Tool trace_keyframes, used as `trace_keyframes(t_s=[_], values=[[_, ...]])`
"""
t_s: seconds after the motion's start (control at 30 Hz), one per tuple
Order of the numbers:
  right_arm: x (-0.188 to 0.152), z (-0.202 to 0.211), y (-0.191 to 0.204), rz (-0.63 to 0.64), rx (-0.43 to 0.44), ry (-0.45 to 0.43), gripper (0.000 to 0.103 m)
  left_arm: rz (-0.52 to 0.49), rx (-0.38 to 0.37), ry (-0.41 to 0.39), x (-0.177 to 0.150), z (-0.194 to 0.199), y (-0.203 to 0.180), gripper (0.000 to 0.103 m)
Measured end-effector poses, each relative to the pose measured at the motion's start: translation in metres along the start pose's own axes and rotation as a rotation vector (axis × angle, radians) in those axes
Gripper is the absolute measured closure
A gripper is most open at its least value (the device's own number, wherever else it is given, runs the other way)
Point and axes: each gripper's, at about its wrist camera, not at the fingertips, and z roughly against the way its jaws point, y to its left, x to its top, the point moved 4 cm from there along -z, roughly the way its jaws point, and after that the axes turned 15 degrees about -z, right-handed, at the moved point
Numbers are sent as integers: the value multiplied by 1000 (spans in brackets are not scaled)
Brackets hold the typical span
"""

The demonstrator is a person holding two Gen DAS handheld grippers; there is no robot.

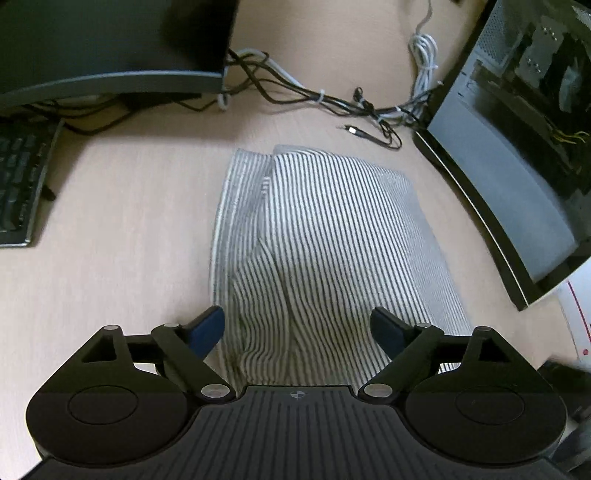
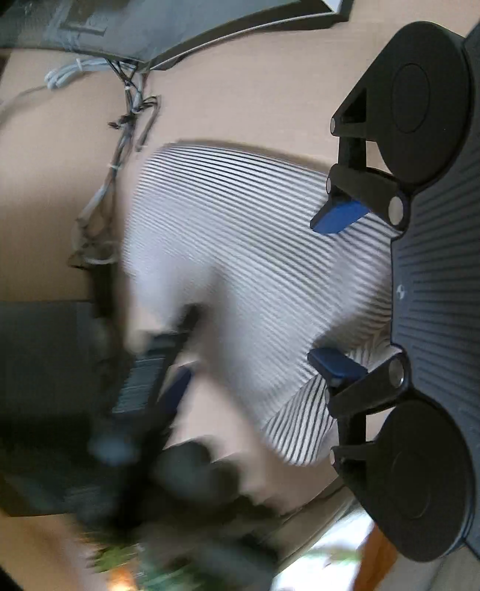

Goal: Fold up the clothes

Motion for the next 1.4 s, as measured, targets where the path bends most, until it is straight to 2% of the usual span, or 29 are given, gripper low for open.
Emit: trace_keyframes(t_s=[0.2,0.3,0.37,0.43,0.47,0.6,0.67,0.77,0.9,1.0,1.13,1.33,1.37,1.4], values=[[12,7,12,76,-3,-37,31,-31,52,-25,0,17,0,8],[22,14,27,105,77,-60,31,-24,54,-29,-2,20,2,8],[19,7,35,114,124,-40,31,-20,55,-31,-3,22,4,7],[9,-12,39,134,101,8,30,-15,57,-33,-4,24,6,7],[4,-22,41,144,89,31,27,-13,58,-34,-5,25,6,7],[6,-29,42,166,76,24,17,0,62,-42,-8,32,12,6],[16,-27,33,136,60,15,0,20,73,-45,-12,37,19,6],[27,-22,14,92,10,-22,0,46,81,-46,-20,45,32,5],[37,-18,-12,36,-62,-60,0,35,25,-29,-42,59,38,5],[24,-30,-32,2,-139,-16,0,-39,-59,-6,-58,68,25,5],[24,-42,-48,-124,-100,20,0,-108,-151,13,-66,73,4,5],[20,-38,-45,-149,-98,17,0,-89,-148,-17,-50,58,-11,6],[20,-39,-45,-152,-97,16,0,-97,-134,-6,-49,52,-13,7],[20,-39,-45,-156,-97,16,0,-106,-125,11,-50,47,-15,12]])
